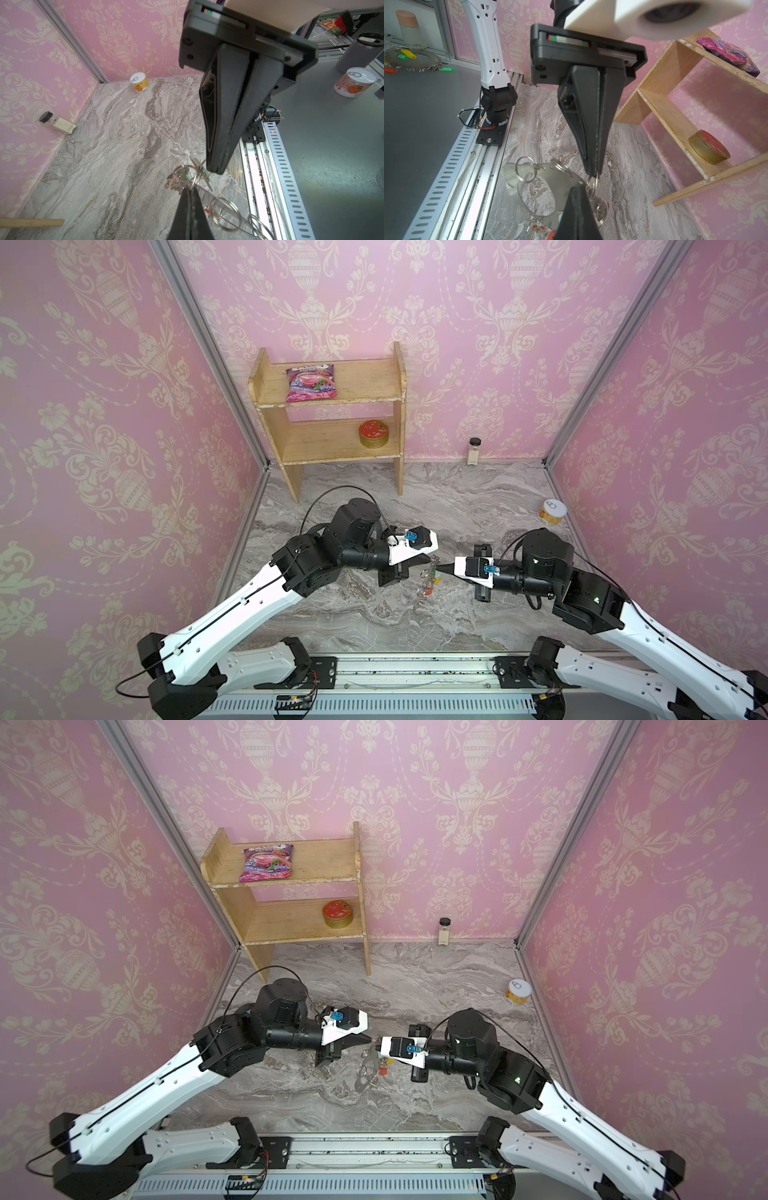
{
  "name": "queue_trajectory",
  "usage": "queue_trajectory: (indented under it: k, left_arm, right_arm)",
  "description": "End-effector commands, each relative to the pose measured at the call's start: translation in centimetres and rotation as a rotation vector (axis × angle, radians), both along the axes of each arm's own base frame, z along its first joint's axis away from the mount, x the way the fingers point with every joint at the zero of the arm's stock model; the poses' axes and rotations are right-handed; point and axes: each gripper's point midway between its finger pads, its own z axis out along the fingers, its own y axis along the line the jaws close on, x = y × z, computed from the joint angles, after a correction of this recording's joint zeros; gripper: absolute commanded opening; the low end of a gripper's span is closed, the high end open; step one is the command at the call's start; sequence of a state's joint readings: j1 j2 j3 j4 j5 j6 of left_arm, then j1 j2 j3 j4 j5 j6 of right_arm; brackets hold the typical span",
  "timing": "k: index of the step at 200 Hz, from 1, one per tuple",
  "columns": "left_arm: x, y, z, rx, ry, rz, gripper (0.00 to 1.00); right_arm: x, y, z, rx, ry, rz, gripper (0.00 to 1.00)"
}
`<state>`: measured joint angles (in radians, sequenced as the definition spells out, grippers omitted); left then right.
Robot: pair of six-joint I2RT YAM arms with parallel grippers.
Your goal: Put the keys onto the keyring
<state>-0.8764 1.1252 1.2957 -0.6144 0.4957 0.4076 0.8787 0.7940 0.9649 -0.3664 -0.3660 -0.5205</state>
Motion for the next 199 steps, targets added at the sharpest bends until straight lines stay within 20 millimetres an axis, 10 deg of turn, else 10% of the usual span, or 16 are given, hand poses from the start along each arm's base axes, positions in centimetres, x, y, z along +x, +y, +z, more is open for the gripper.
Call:
queue_trajectory:
  k: [1,47,87,199]
  left_arm:
    - [0.2,0.4,4.3,-0.129,-0.071,0.014,0.0]
    - [0.2,0.6,4.7,-0.15,-0.073,0.016,0.0]
    - [0.0,0.6,4.9,-0.161,-0.077,0.009,0.0]
    - [-0.5,0.8,4.7,-0.298,-0.161,-0.006,0.0]
  right_arm:
    - [-0.7,-0.5,-1.0,-0.037,0.032,0.009,0.0]
    - [-0.6,-0.6,-1.6,-0.032,0.051,-0.01,0.0]
    - [-0.3,-1.0,-1.7,-0.032,0.068,-0.044,0.28]
    - [2.0,-2.8,5.2,0.342,0.314,-0.103,0.41]
